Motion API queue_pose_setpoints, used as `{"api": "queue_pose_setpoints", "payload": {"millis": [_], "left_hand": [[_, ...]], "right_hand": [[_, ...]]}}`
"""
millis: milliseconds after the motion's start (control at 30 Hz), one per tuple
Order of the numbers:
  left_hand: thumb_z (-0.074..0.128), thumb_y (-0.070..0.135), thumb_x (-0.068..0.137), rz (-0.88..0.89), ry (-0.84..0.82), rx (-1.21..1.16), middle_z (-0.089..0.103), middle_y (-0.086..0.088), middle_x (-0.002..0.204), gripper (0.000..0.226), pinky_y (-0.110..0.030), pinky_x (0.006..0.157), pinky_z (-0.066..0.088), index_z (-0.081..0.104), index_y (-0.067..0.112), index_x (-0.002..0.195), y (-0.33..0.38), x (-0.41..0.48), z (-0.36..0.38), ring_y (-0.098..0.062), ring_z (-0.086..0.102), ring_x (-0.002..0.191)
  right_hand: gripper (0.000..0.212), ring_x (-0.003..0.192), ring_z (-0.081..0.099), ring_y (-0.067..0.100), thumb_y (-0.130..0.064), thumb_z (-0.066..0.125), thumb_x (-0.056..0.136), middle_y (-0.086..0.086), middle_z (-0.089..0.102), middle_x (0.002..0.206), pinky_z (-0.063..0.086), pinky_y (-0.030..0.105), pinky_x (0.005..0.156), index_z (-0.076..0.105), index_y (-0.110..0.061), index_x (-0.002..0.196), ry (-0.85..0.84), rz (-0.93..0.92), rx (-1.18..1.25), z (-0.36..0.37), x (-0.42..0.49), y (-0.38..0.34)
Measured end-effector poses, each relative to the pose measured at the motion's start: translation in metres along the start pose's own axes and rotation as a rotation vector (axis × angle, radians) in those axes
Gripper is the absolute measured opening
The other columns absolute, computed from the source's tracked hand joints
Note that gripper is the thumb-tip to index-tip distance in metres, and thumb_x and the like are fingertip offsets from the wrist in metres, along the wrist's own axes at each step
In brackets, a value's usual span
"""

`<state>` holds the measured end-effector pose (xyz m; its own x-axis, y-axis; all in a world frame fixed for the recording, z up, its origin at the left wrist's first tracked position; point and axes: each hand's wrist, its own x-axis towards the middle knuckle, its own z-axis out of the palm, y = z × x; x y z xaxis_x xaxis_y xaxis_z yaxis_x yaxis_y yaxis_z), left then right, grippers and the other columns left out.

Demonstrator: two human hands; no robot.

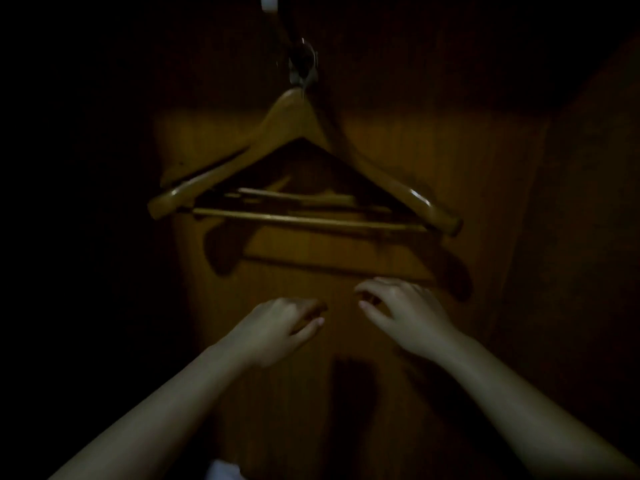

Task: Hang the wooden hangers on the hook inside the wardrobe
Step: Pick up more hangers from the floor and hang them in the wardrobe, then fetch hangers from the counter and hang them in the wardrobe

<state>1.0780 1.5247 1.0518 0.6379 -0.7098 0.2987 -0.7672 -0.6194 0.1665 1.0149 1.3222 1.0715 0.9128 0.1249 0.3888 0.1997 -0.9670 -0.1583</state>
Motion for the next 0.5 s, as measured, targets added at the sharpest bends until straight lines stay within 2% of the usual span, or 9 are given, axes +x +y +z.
{"api": "queue_pose_setpoints", "payload": {"millis": [100, 200, 267, 367, 433, 500], "left_hand": [[0.038, 0.041, 0.096, 0.024, -0.150, -0.034, 0.064, 0.004, 0.112, 0.037, -0.027, 0.075, 0.051, 0.048, 0.025, 0.128, -0.008, -0.013, 0.039, 0.003, 0.051, 0.064], [0.038, 0.042, 0.096, 0.021, -0.295, -0.107, 0.064, 0.005, 0.086, 0.037, -0.018, 0.055, 0.041, 0.047, 0.025, 0.128, -0.018, -0.030, 0.081, 0.001, 0.044, 0.050], [0.038, 0.042, 0.096, 0.015, -0.388, -0.155, 0.059, 0.006, 0.073, 0.034, -0.020, 0.049, 0.038, 0.049, 0.026, 0.124, -0.022, -0.045, 0.109, -0.003, 0.048, 0.050], [0.040, 0.041, 0.095, 0.002, -0.514, -0.223, 0.064, -0.002, 0.079, 0.028, -0.032, 0.059, 0.046, 0.053, 0.025, 0.113, -0.026, -0.072, 0.147, -0.015, 0.058, 0.062], [0.042, 0.037, 0.095, 0.009, -0.586, -0.294, 0.065, -0.006, 0.079, 0.024, -0.033, 0.061, 0.046, 0.055, 0.022, 0.109, -0.027, -0.093, 0.173, -0.018, 0.058, 0.064], [0.044, 0.033, 0.095, 0.048, -0.650, -0.325, 0.067, -0.008, 0.086, 0.022, -0.038, 0.071, 0.051, 0.057, 0.020, 0.106, -0.023, -0.117, 0.199, -0.023, 0.062, 0.074]], "right_hand": [[0.035, 0.115, 0.056, 0.014, -0.037, 0.043, 0.096, -0.007, 0.057, 0.128, 0.048, 0.035, 0.092, 0.049, -0.029, 0.129, -0.131, 0.105, 0.028, 0.033, -0.034, 0.006], [0.033, 0.102, 0.061, 0.014, -0.035, 0.044, 0.095, -0.006, 0.065, 0.112, 0.048, 0.032, 0.083, 0.052, -0.027, 0.126, -0.225, 0.252, 0.058, 0.069, -0.071, 0.006], [0.030, 0.099, 0.062, 0.016, -0.032, 0.047, 0.093, -0.003, 0.067, 0.106, 0.049, 0.030, 0.085, 0.055, -0.029, 0.122, -0.311, 0.398, 0.096, 0.100, -0.101, 0.006], [0.028, 0.102, 0.059, 0.020, -0.032, 0.048, 0.092, 0.002, 0.063, 0.111, 0.046, 0.029, 0.091, 0.058, -0.025, 0.117, -0.442, 0.628, 0.148, 0.143, -0.156, 0.006], [0.032, 0.108, 0.059, 0.024, -0.034, 0.044, 0.094, 0.004, 0.063, 0.117, 0.041, 0.028, 0.083, 0.059, -0.019, 0.117, -0.494, 0.733, 0.102, 0.161, -0.192, -0.003], [0.031, 0.109, 0.058, 0.026, -0.030, 0.040, 0.096, 0.005, 0.063, 0.118, 0.040, 0.029, 0.080, 0.058, -0.019, 0.119, -0.539, 0.814, 0.091, 0.174, -0.227, -0.020]]}}
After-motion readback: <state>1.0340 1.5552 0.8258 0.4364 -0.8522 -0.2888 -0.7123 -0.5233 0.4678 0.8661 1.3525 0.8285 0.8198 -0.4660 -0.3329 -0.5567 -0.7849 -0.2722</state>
